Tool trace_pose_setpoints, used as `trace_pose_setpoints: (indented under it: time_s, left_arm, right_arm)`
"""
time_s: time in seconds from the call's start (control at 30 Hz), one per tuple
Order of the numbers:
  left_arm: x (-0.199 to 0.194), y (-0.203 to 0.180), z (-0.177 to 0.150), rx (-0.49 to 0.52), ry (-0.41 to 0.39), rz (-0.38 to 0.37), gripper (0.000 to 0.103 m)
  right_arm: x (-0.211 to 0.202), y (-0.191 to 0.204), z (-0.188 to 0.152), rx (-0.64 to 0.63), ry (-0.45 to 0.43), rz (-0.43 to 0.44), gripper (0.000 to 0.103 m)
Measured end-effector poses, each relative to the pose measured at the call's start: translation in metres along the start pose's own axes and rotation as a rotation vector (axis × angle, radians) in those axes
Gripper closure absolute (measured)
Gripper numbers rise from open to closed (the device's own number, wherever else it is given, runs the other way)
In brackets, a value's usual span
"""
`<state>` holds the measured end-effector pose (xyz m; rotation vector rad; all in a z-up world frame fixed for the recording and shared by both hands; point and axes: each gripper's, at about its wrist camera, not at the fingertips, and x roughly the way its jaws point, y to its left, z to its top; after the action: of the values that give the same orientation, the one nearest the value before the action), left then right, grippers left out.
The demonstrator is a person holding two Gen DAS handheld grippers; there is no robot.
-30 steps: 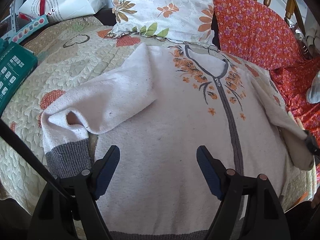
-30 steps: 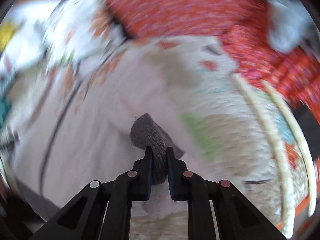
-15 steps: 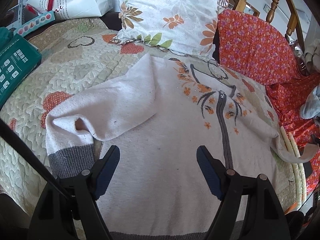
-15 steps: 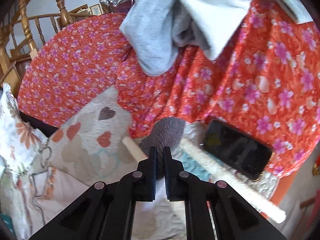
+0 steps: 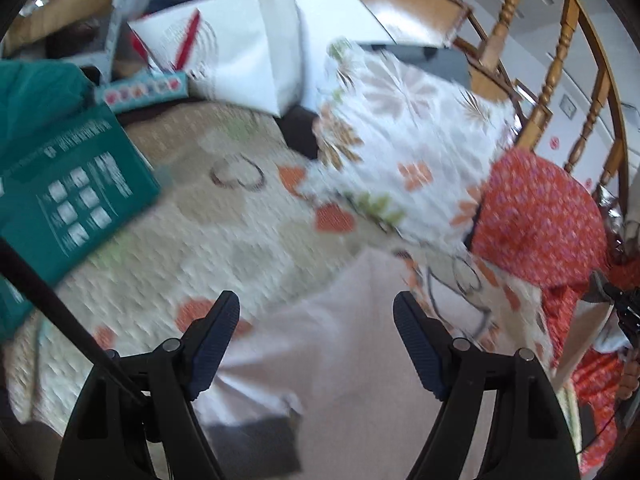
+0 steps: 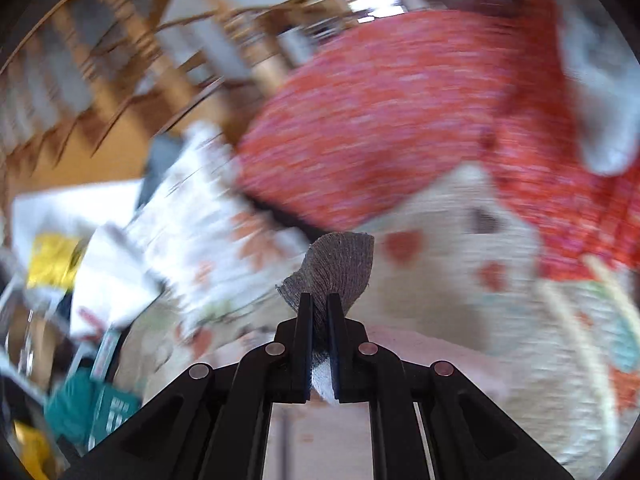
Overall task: Fold small clothes
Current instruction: 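Lift the sleeve and lay it across the cardigan body, open right tool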
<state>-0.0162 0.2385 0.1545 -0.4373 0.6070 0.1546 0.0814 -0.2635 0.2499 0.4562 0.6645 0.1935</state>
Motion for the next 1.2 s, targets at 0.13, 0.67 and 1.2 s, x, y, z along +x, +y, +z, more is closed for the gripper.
trace_pose_setpoints:
  time_s: [0.13, 0.67, 1.2]
  left_arm:
    - [0.001, 0.037, 0.002, -0.061, -0.063, 0.083, 0.023]
    - [0.02, 0.064, -0.003, -0.123, 0.039, 0.082, 0.023]
    - [0.047, 0.01, -0.036, -0.075, 0.122, 0.033, 0.023]
  right_arm:
    - [0.076, 0.093, -0.043, -0.122, 0.12, 0.087, 0.096]
    - [0.236, 0.188, -0.22, -0.44, 0.515, 0.153, 0.062]
    - [0.154, -0.137, -0.08, -0.027, 0.355, -0.312, 0.044]
